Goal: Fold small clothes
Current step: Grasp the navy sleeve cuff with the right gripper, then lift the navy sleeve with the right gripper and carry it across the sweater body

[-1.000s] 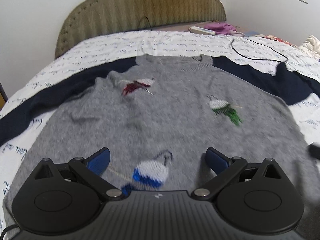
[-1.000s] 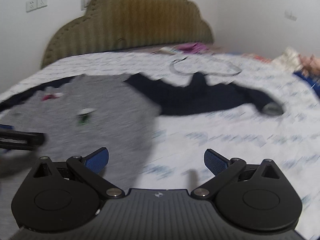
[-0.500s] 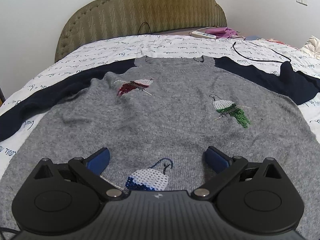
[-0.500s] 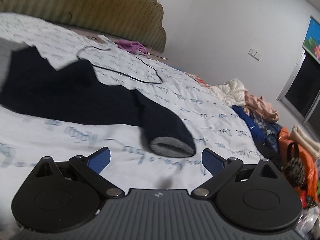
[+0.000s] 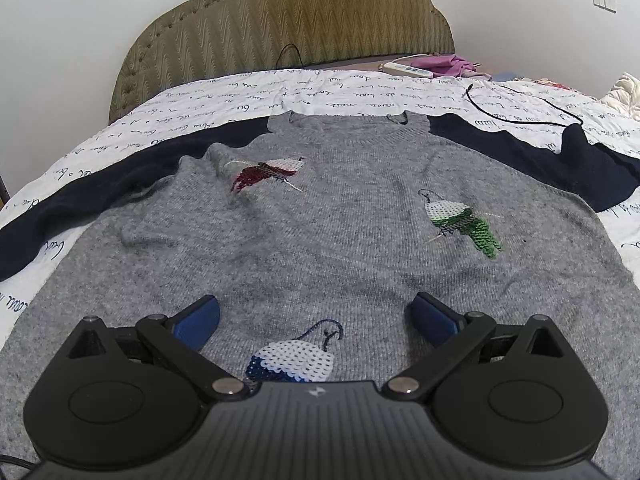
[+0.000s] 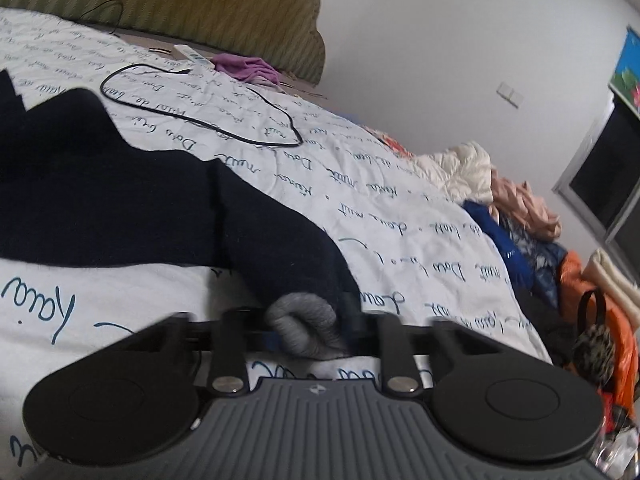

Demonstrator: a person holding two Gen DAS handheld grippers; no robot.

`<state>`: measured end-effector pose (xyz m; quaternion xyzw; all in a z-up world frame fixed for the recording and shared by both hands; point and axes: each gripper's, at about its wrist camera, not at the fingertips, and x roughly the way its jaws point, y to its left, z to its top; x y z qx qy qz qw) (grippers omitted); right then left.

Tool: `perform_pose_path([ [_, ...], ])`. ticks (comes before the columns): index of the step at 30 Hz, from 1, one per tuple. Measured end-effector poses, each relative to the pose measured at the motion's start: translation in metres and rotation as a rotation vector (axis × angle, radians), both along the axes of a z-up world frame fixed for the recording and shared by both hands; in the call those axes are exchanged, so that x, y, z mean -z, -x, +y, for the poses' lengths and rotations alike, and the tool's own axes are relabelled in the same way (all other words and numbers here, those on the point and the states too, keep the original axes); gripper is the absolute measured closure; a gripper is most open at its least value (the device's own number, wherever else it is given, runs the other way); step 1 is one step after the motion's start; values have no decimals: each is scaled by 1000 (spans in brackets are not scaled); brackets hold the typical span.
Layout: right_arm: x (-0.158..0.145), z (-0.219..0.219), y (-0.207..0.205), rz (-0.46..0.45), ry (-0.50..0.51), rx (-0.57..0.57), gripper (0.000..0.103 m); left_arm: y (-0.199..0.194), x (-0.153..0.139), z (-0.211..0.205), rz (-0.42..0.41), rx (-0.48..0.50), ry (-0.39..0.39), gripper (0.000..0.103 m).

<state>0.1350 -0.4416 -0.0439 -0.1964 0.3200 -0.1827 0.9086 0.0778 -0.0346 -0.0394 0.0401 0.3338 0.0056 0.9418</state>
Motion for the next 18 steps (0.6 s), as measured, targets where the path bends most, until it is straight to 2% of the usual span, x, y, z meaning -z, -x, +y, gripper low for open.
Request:
perform_pose_path([
  [1, -3, -1, 3, -2, -14, 3, 81, 0, 0, 0, 0, 0, 0, 0],
  [2, -7, -2, 6, -2, -42, 1, 88, 0, 0, 0, 0, 0, 0, 0],
  [5, -26, -7, 18, -6, -204, -6, 90, 0, 0, 0, 1, 1, 2, 0],
  [10, -62, -10, 38, -7, -637, -96, 90, -2, -1, 3, 10, 5, 13, 0],
  [13, -72, 5, 44, 19, -840, -194, 89, -1, -2, 4, 12, 8, 16, 0],
  [18, -74, 51, 34, 78, -1010, -334, 89, 1, -2, 3, 7, 8, 14, 0],
])
